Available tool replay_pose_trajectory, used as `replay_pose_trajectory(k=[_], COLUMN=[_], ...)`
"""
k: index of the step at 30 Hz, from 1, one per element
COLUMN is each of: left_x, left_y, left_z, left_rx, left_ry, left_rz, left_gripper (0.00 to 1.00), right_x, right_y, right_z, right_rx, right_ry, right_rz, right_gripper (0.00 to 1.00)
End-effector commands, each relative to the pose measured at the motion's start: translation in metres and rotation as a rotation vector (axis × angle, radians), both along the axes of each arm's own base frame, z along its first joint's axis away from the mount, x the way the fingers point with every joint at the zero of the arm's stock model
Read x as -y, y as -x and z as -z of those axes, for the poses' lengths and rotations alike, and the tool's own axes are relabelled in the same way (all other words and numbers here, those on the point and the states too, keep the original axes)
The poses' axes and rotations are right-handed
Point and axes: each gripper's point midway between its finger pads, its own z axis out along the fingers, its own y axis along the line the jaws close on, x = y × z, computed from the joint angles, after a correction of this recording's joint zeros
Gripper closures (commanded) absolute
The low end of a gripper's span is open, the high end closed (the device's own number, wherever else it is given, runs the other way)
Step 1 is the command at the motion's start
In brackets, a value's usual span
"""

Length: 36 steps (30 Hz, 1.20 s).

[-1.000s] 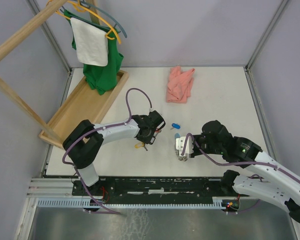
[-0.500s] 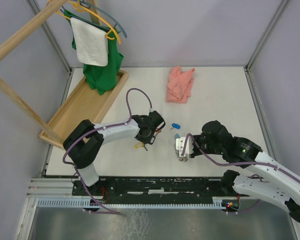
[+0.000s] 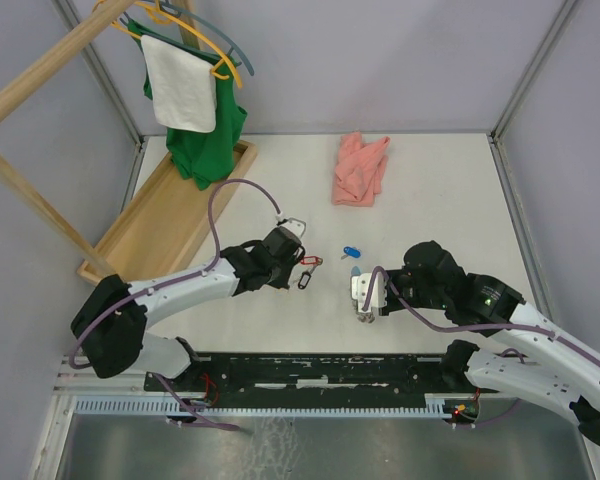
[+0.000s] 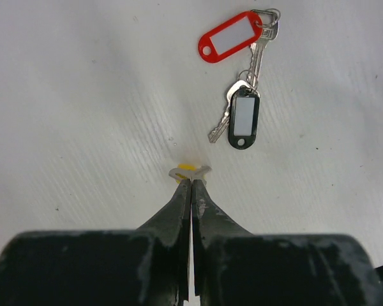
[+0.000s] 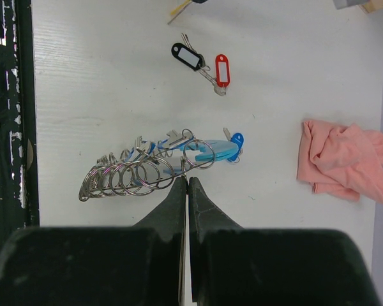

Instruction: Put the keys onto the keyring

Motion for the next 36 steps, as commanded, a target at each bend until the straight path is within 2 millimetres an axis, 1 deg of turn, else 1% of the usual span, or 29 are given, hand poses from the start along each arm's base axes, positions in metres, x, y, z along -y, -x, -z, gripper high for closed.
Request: replay_pose_trajectory(k=[1,5,7,9,12,17,20,22,25,32,36], left_x=[0.006,-0.003,-0.005,-0.004,-0.001,0.003,0.004,0.003,0.002,-0.007,-0.011], left_y=[-0.012,-0.007,-0.006,-0.007,-0.013,-0.033,-0.04,-0.04,-0.038,-0.02,-0.016], left_z=[-0.019,-0.001,0.008,0.012,0.013,0.01,0.014,0.02,0.023,0.038,0.038], left_rx=[0.091,0.035,0.011,-0.002,0.009,0.102,0.141,0.157,0.172,0.101,0.095], left_ry=[0.099,0.026,-0.001,-0.02,-0.026,-0.015,-0.012,0.004,0.035,0.036,0.042], left_rz=[0.006,0.001,0.001,-0.001,-0.012,-0.037,-0.046,-0.051,-0.06,-0.077,-0.089], left_gripper=[0.97,0.97,0.97,0.97,0.97,0.97,0.97,0.97,0.97,0.97,0.93], right_x=[-0.009,-0.01,-0.01,-0.01,-0.01,-0.011,-0.011,-0.01,-0.009,-0.011,-0.011], right_y=[-0.007,-0.007,-0.007,-0.007,-0.007,-0.007,-0.006,-0.006,-0.007,-0.007,-0.006], right_z=[-0.021,-0.02,-0.02,-0.019,-0.019,-0.018,-0.018,-0.018,-0.018,-0.018,-0.017], right_rx=[0.049,0.041,0.039,0.039,0.039,0.041,0.038,0.037,0.041,0.037,0.034], right_ry=[-0.076,-0.074,-0.075,-0.074,-0.073,-0.078,-0.078,-0.075,-0.074,-0.076,-0.073], right_rz=[0.013,0.014,0.014,0.014,0.014,0.012,0.012,0.014,0.016,0.013,0.011], right_gripper=[0.99,0.99,0.99,0.99,0.99,0.99,0.99,0.99,0.99,0.99,0.99])
